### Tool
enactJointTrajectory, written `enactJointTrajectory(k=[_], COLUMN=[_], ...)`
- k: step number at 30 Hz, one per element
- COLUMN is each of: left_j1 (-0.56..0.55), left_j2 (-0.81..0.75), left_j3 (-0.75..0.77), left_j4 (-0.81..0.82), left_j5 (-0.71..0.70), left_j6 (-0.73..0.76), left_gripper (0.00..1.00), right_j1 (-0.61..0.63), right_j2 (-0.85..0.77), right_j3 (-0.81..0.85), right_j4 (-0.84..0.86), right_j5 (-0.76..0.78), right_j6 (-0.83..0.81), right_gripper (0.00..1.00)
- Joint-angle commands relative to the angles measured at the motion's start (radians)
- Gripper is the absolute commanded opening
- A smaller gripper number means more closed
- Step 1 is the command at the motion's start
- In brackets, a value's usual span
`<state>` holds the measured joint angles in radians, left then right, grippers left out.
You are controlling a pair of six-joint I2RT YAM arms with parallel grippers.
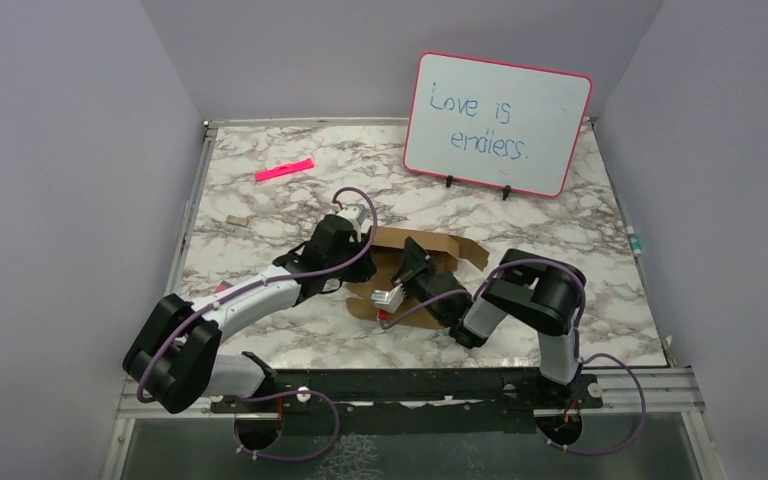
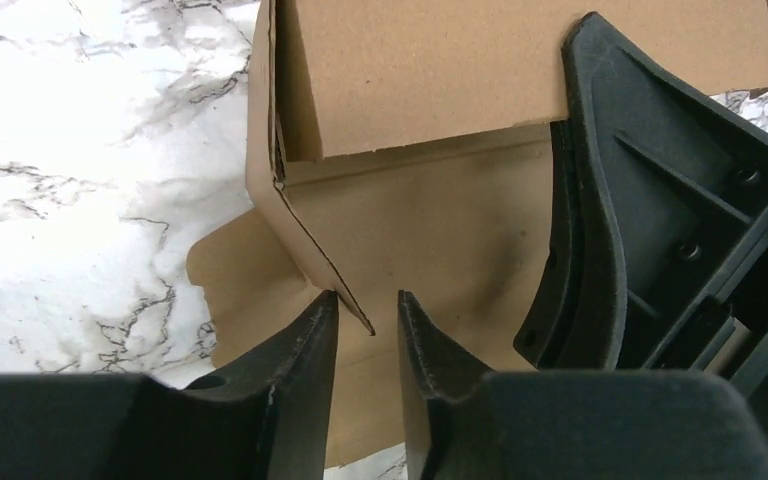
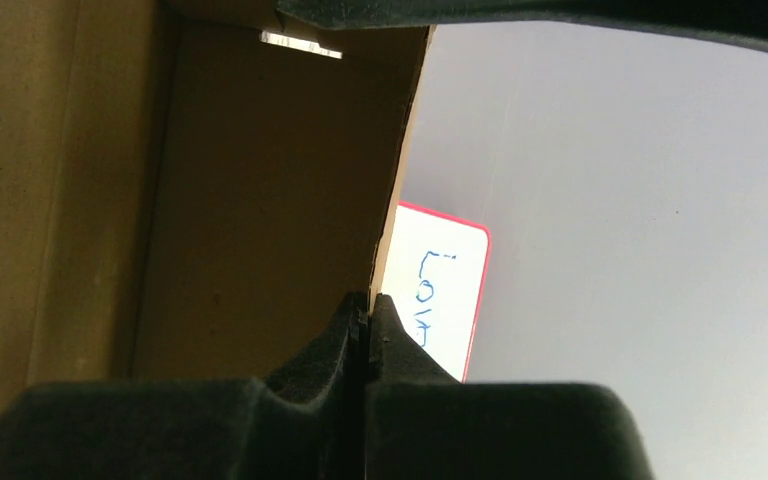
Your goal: Fold the paper box
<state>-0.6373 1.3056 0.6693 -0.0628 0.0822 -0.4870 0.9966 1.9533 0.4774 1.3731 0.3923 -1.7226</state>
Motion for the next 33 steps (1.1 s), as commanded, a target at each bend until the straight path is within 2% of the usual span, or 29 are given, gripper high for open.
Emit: enactJointTrajectory(k=[1,5,12,16,20,23,28,33], left_j1=[-0.005,-0.005,-0.004,0.0,0.034,0.109,0.219,0.233], left_j2=[-0.033,-0.07,-0.191,-0.276,-0.367,-0.417,-0.395,-0.242], left_j3=[-0.008,-0.011,-0.015,-0.025,-0.075,-0.144,-0.231,-0.235], left_j4=[0.049,0.041,0.027,0.035,0.058,0.125,0.239,0.323], left_j5=[-0.022,-0.068,-0.113,-0.176,-0.31,-0.383,-0.35,-0.259], left_j6=[-0.012,0.006,0.033,0.071,0.083,0.045,0.019,0.071], left_gripper=[0.33,0.41,0.64,0.7,0.7,0.68,0.67,0.67], right_j1=[0.007,0.007,0.007,0.007,0.006,0.007,0.007,0.007], right_j2=[0.04,0.052,0.065,0.062,0.06,0.057,0.052,0.047], right_j3=[-0.009,-0.017,-0.022,-0.018,-0.02,-0.023,-0.023,-0.024], right_j4=[0.287,0.299,0.321,0.319,0.316,0.313,0.304,0.295], right_j5=[-0.025,-0.032,-0.037,-0.042,-0.048,-0.047,-0.055,-0.059], right_j6=[-0.037,-0.043,-0.043,-0.045,-0.046,-0.046,-0.044,-0.045], right_gripper=[0.02,0.02,0.02,0.02,0.02,0.02,0.02,0.01])
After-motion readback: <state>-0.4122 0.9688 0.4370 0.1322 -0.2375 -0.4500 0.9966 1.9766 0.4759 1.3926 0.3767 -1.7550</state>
